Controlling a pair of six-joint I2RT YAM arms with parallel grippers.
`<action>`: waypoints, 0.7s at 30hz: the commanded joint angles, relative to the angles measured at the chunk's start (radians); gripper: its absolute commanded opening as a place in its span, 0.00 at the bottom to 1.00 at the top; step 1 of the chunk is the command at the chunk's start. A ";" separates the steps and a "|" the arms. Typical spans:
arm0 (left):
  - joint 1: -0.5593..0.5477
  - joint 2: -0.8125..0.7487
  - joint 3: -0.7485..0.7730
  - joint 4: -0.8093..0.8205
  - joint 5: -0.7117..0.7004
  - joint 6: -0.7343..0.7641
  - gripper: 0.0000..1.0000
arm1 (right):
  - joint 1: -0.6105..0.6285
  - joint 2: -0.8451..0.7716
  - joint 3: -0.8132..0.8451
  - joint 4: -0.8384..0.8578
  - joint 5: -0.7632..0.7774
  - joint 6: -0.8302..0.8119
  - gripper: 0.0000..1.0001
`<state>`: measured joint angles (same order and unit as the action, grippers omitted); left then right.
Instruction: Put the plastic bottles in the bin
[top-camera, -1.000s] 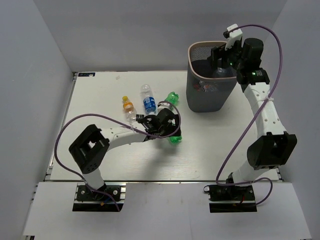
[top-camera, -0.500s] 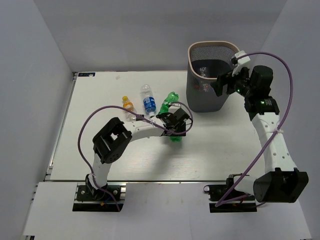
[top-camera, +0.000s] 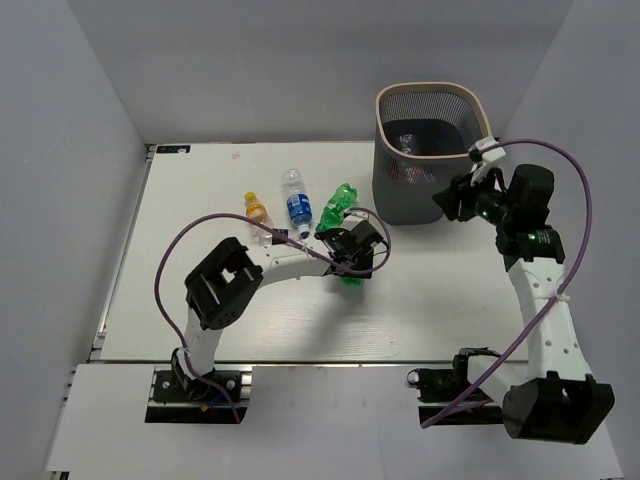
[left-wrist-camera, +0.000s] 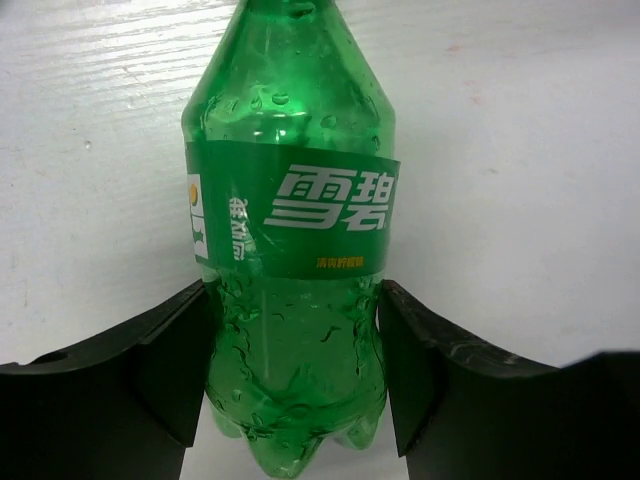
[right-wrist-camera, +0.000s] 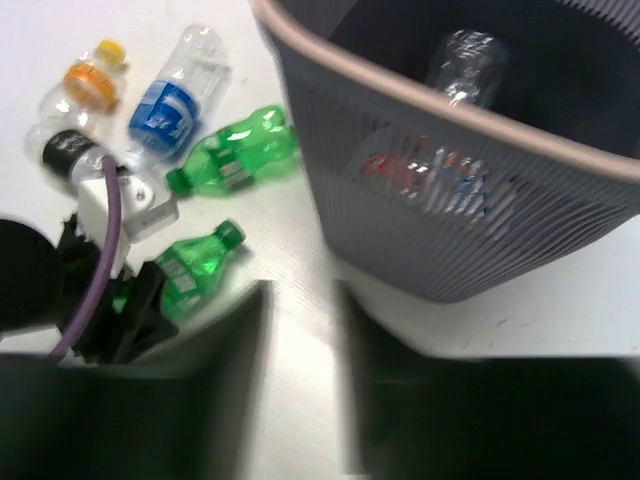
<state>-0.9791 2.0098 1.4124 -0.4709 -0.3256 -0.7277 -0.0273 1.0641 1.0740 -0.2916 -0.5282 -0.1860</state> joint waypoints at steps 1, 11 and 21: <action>-0.021 -0.201 0.008 0.046 0.008 0.073 0.11 | -0.016 -0.061 -0.035 -0.084 -0.117 -0.039 0.27; -0.030 -0.427 0.151 0.245 -0.049 0.229 0.00 | -0.029 -0.308 -0.292 -0.198 -0.202 -0.144 0.00; 0.002 -0.312 0.338 0.659 0.062 0.340 0.00 | -0.028 -0.363 -0.427 -0.253 -0.197 -0.349 0.00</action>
<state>-0.9882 1.6390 1.6928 -0.0196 -0.2951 -0.4366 -0.0521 0.6994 0.6418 -0.5320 -0.7033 -0.4503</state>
